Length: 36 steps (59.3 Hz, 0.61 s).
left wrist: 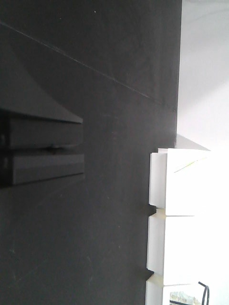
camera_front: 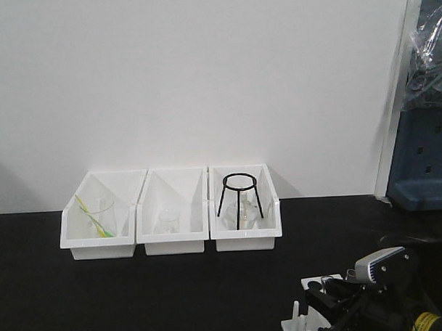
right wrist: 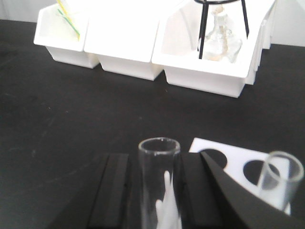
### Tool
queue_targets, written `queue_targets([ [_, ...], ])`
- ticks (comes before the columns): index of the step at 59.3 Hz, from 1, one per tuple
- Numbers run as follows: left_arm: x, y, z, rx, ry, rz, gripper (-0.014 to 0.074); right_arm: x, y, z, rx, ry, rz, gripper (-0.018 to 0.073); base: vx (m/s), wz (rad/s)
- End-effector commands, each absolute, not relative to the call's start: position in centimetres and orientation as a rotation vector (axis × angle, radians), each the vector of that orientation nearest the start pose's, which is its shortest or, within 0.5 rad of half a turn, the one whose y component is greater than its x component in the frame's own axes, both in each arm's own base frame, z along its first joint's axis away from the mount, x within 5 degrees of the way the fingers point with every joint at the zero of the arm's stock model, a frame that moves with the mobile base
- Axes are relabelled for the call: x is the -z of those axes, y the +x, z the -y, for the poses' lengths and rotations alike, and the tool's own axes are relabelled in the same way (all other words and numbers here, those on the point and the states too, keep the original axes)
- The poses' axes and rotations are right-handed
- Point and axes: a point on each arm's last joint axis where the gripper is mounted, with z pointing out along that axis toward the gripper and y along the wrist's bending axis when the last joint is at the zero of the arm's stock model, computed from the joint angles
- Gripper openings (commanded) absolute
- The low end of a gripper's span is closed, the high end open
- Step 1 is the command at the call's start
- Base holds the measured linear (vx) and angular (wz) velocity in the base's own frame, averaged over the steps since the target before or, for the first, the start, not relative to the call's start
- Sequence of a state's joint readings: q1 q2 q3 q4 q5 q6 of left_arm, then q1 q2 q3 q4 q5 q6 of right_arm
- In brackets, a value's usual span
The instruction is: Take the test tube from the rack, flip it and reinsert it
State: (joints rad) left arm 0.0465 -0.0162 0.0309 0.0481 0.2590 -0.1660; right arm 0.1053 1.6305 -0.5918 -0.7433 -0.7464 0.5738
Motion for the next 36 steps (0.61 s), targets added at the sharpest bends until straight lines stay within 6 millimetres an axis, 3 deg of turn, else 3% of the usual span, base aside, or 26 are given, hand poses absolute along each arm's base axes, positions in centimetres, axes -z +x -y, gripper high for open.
queue_targets([
  [1, -18.7, 5.5, -0.3, 0.058, -0.141, -1.663, -0.0006, -21.0, 29.2, -7.6, -0.568, -0.440, -1.690, 0.0327, 0.00, 0.00],
  [18, -18.7, 5.5, -0.3, 0.058, -0.141, -1.663, -0.0006, -22.6, 28.7, -7.5, -0.564, -0.446, -1.626, 0.0327, 0.00, 0.00],
  [36, -18.7, 5.5, -0.3, 0.058, -0.141, -1.663, -0.0006, -22.7, 28.7, -7.5, -0.559, -0.447, -1.627, 0.0309, 0.00, 0.00],
])
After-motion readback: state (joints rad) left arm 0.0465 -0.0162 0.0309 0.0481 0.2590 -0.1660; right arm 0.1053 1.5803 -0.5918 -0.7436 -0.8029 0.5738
